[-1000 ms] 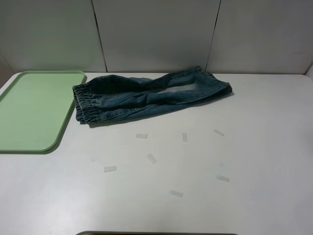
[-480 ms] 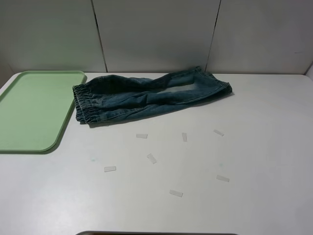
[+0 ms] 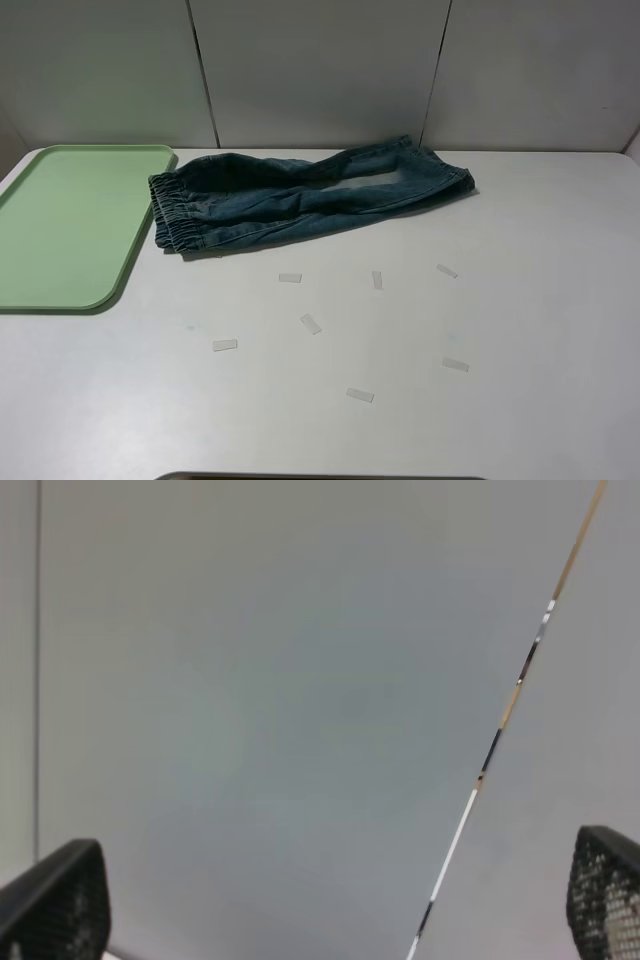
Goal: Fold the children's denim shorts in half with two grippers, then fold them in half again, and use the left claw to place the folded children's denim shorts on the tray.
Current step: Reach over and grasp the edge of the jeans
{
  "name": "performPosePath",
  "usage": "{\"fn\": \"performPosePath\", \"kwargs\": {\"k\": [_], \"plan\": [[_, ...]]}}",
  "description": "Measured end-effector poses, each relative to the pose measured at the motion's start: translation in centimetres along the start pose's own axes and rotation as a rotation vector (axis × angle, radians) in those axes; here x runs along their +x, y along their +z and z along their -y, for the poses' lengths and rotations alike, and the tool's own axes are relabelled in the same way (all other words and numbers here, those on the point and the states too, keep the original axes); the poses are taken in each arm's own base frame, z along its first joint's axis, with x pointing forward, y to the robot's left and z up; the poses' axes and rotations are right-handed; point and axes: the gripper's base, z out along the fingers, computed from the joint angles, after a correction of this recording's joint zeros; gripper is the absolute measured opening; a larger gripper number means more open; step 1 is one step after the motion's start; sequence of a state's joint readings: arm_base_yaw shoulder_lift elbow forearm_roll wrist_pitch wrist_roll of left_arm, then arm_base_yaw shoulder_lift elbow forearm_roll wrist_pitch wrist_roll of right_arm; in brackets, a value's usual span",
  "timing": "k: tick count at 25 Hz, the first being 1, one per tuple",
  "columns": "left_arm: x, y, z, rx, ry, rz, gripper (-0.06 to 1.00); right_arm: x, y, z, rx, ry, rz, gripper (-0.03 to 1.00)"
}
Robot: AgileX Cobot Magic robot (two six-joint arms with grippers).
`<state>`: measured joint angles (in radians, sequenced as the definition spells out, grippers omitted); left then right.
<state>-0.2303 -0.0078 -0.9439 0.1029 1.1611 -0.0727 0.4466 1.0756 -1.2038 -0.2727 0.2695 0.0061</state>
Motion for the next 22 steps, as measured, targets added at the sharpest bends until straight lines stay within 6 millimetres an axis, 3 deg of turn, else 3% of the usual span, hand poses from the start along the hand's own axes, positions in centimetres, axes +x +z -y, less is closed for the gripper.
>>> {"fn": "performPosePath", "kwargs": {"k": [6,14,22], "plan": [[1.7,2.6,1.1,0.113,0.048,-0.114,0.81,0.4,0.0,-0.1,-0.005,0.018,-0.046,0.69],[7.6,8.9,1.2,0.109,0.067,-0.405,0.81,0.8,0.0,-0.1,-0.005,0.018,-0.089,0.69],[8.0,9.9,1.2,0.108,0.068,-0.374,0.81,1.7,-0.2,-0.1,-0.006,0.018,-0.184,0.69]]}}
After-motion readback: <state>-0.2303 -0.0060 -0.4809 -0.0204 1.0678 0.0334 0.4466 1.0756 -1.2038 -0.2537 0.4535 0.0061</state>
